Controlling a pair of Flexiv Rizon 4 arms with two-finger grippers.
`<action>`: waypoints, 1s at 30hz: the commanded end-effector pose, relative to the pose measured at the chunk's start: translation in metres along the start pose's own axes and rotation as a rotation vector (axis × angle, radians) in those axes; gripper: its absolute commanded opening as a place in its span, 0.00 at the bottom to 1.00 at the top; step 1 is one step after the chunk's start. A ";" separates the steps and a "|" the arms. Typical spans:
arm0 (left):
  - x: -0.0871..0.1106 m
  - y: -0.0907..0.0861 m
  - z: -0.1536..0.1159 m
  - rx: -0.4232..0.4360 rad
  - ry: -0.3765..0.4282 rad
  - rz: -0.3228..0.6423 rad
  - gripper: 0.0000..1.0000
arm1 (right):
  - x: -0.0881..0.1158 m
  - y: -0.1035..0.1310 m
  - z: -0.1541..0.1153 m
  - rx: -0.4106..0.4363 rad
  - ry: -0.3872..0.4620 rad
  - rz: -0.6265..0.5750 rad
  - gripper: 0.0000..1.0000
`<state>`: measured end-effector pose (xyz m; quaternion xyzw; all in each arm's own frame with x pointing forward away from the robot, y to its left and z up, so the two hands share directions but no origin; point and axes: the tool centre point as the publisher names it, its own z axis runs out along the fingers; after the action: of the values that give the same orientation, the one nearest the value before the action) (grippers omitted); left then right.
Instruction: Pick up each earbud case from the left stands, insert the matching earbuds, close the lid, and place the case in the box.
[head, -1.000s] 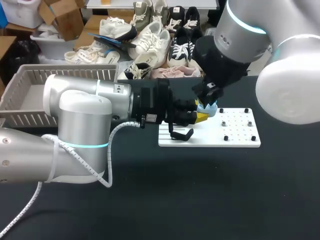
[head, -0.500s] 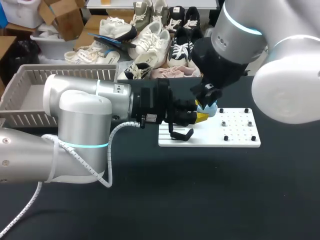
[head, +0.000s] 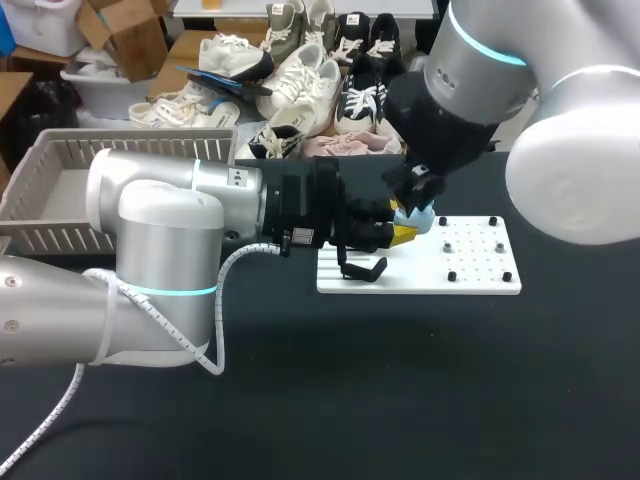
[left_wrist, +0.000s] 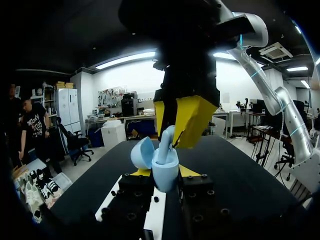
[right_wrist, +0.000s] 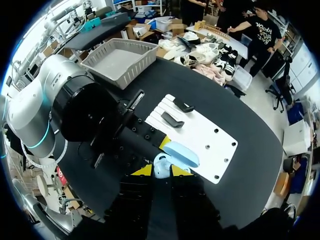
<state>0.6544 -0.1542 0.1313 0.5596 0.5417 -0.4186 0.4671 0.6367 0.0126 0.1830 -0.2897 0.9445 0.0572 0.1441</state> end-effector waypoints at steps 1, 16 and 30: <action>0.000 -0.001 0.001 -0.008 -0.001 0.001 0.00 | 0.003 0.002 0.001 0.005 0.004 0.005 0.00; 0.000 -0.001 0.001 -0.008 -0.001 0.001 0.00 | 0.004 -0.001 0.000 0.005 0.006 0.013 0.00; 0.000 -0.001 0.001 -0.008 -0.001 0.001 0.00 | 0.005 0.000 0.002 0.008 0.014 0.015 0.00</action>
<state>0.6546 -0.1540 0.1308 0.5595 0.5420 -0.4184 0.4670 0.6347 0.0092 0.1805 -0.2852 0.9469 0.0554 0.1379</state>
